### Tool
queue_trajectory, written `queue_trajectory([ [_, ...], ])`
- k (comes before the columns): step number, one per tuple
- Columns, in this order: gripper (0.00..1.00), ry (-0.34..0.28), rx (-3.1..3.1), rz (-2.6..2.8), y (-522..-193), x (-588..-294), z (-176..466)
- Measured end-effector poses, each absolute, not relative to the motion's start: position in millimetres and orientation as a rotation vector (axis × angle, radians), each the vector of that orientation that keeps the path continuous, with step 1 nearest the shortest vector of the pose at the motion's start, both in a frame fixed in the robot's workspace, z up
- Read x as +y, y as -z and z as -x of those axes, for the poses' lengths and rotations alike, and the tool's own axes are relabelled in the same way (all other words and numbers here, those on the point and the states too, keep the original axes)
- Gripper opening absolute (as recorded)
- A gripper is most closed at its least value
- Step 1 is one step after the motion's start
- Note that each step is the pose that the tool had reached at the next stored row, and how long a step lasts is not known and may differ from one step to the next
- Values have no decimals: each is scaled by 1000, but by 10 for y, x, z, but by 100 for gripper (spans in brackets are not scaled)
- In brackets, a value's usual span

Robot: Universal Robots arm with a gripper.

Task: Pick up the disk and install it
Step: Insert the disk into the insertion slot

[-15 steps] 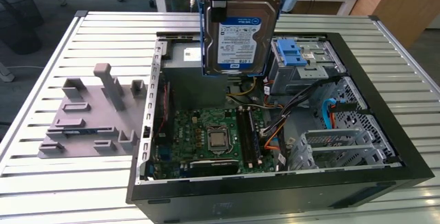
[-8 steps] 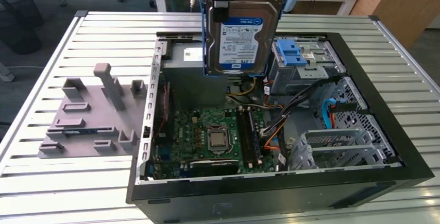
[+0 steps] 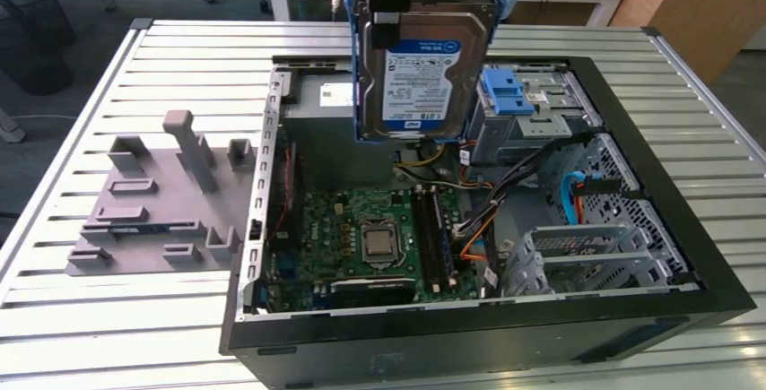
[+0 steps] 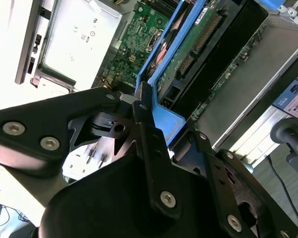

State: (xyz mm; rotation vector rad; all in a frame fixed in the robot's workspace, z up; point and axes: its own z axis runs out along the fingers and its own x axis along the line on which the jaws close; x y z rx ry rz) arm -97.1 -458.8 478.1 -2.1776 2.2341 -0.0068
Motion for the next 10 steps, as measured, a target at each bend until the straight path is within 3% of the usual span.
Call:
queue_trajectory([
  [10, 36, 6, 2235, 2178, -4777, -4634, 849],
])
